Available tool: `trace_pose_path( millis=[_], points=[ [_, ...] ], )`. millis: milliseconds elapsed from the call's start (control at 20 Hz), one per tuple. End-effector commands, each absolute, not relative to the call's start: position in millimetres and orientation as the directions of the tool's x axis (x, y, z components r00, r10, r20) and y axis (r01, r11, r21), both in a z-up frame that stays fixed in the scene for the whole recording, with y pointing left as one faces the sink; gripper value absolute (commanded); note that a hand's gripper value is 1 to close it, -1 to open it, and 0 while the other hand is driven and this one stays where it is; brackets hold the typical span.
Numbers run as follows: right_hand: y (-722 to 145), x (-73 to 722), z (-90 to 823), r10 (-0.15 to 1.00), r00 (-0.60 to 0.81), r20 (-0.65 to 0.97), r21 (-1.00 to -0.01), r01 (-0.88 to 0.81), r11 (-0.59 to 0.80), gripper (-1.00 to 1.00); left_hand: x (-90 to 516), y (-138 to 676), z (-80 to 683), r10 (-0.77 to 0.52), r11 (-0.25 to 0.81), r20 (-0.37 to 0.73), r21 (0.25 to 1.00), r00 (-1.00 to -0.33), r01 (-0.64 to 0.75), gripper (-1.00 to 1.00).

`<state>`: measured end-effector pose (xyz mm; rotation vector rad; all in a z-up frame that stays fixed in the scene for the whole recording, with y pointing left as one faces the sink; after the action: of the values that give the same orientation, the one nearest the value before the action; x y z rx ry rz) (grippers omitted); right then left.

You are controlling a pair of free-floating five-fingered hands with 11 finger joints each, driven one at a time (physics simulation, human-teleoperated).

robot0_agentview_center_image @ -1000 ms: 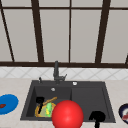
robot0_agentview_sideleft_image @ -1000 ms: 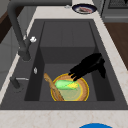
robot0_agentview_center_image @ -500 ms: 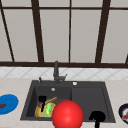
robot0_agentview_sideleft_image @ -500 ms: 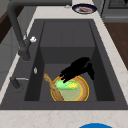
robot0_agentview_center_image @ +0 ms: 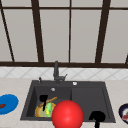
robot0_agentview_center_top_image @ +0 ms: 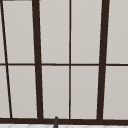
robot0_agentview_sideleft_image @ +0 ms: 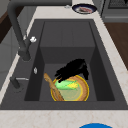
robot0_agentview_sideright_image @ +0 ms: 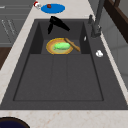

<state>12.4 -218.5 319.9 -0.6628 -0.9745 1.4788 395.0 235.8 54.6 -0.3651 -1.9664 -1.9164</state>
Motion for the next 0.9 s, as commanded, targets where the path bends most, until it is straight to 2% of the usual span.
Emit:
trace_pose_path(
  millis=[0, 100, 350, 550, 850],
  points=[
    [-219, 12, 320, 0.98, -0.153, 0.129, -0.863, -0.505, 0.034, 0.0, 397, 236, 46, -0.093, 0.168, 0.395, 0.911, -0.914, 0.376, -1.0],
    [-219, 12, 320, 0.98, -0.153, 0.129, -0.863, -0.505, 0.034, 0.0, 396, 235, 39, -0.119, 0.169, 0.422, 0.901, -0.899, 0.401, -1.0],
    [-219, 12, 320, 0.98, -0.153, 0.129, -0.863, -0.505, 0.034, 0.0, 398, 255, 23, -0.039, 0.171, 0.472, 0.872, -0.881, 0.459, -1.0],
    [-219, 12, 320, 0.98, -0.153, 0.129, -0.863, -0.505, 0.034, 0.0, 424, 265, 10, -0.013, 0.143, 0.505, 0.855, -0.863, 0.498, -1.0],
    [-219, 12, 320, 0.98, -0.153, 0.129, -0.863, -0.505, 0.034, 0.0, 456, 273, -28, -0.016, 0.161, 0.459, 0.878, -0.888, 0.451, -1.0]
  ],
)
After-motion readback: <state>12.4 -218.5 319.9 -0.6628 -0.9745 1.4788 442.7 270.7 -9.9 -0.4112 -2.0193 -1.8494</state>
